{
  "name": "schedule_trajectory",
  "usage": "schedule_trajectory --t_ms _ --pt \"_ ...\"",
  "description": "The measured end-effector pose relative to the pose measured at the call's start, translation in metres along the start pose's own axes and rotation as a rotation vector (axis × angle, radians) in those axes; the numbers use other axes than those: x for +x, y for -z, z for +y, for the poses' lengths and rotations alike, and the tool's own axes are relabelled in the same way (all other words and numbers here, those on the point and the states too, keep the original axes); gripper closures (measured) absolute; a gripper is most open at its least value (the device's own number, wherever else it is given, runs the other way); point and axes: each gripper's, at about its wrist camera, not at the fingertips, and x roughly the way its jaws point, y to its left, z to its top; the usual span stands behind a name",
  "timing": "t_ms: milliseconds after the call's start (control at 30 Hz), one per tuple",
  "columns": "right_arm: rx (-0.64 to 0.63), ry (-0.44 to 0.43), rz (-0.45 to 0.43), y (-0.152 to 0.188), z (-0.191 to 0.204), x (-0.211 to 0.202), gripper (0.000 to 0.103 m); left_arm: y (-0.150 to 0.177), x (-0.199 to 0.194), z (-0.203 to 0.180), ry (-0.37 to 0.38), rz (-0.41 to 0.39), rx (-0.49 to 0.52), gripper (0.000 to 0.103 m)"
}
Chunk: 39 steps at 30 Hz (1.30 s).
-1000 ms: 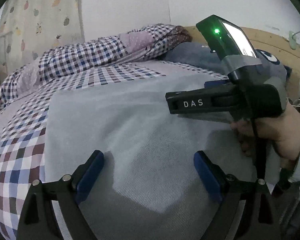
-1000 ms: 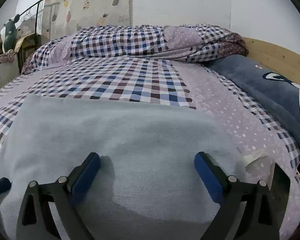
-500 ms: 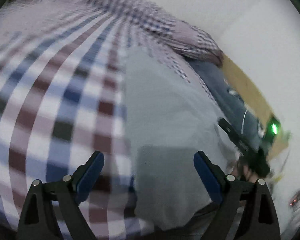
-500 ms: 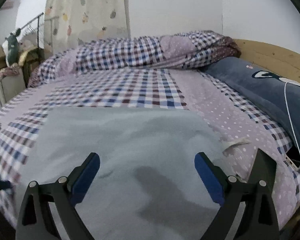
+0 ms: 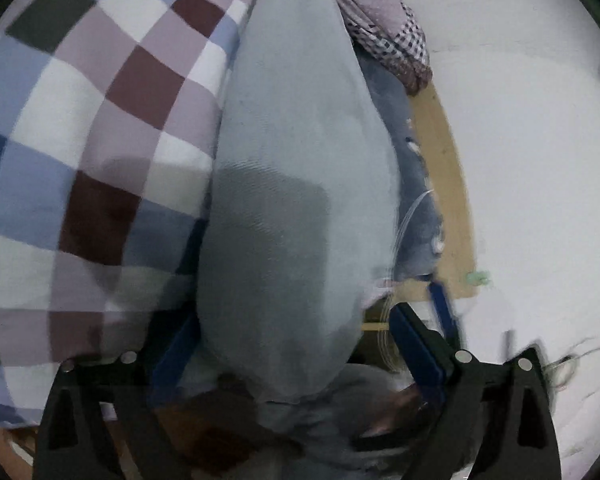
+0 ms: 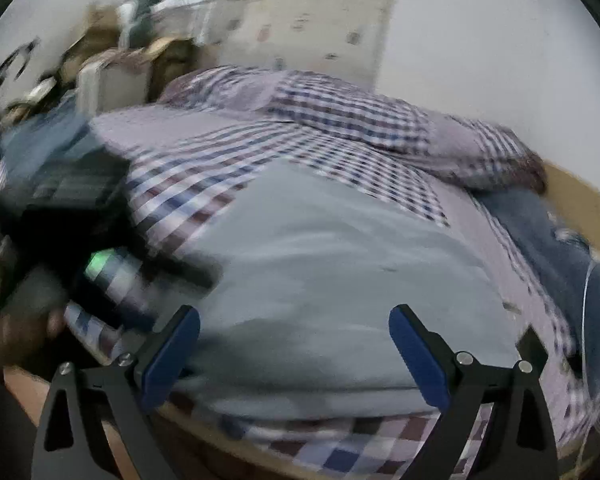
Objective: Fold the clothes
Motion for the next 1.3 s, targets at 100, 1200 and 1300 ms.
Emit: schedule_trajectory --t_ms 100,1200,1300 --pt "-0.131 -0.012 -0.007 0.004 0.037 -0.011 0.005 -0.006 -0.008 -0.003 0.104 0.026 -0.034 0.007" --pt "-0.174 0.097 -0.053 -0.029 0.036 -0.005 0.09 -0.078 -0.012 -0.041 0.135 -0.075 0.048 0.007" --pt "-0.163 0.078 -0.048 -0.029 0.032 -0.007 0.09 -0.096 0.007 -0.05 0.075 -0.029 0.094 0.007"
